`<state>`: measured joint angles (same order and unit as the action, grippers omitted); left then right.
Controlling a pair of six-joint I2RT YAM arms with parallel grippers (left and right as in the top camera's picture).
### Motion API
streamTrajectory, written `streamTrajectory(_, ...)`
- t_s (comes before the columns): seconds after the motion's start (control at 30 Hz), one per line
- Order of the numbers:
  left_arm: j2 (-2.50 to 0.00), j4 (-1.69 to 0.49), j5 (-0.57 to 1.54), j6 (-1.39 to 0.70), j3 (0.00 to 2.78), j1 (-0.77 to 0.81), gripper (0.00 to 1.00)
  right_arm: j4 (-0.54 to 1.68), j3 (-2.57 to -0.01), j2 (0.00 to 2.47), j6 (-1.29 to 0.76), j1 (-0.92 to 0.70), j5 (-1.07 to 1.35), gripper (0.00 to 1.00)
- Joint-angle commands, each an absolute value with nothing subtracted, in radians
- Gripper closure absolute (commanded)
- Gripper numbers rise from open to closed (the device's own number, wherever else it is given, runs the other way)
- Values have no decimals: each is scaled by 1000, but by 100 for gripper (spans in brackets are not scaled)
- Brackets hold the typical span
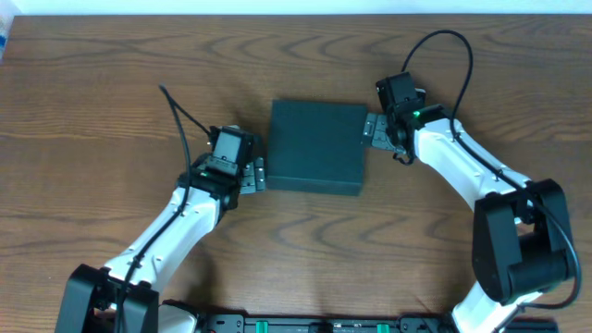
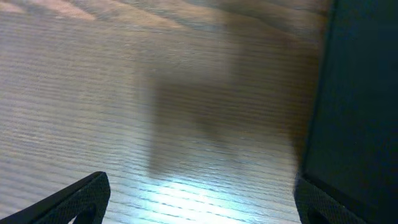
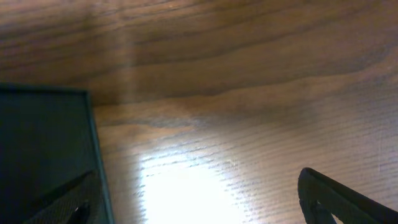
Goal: Pack container
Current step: 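Move both grippers to the left and right sides of the box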
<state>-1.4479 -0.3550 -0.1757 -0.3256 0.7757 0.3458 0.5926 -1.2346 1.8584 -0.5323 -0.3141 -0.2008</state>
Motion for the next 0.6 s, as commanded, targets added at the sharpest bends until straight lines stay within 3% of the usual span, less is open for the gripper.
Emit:
streamTrajectory(0.0, -1454, -342, -216, -345, 788, 348, 4, 570, -1230, 1865, -518, -308, -198, 1)
streamTrajectory(0.57, -1484, -342, -102, -390, 788, 352, 4, 482, -1230, 1866, -515, -308, -197, 1)
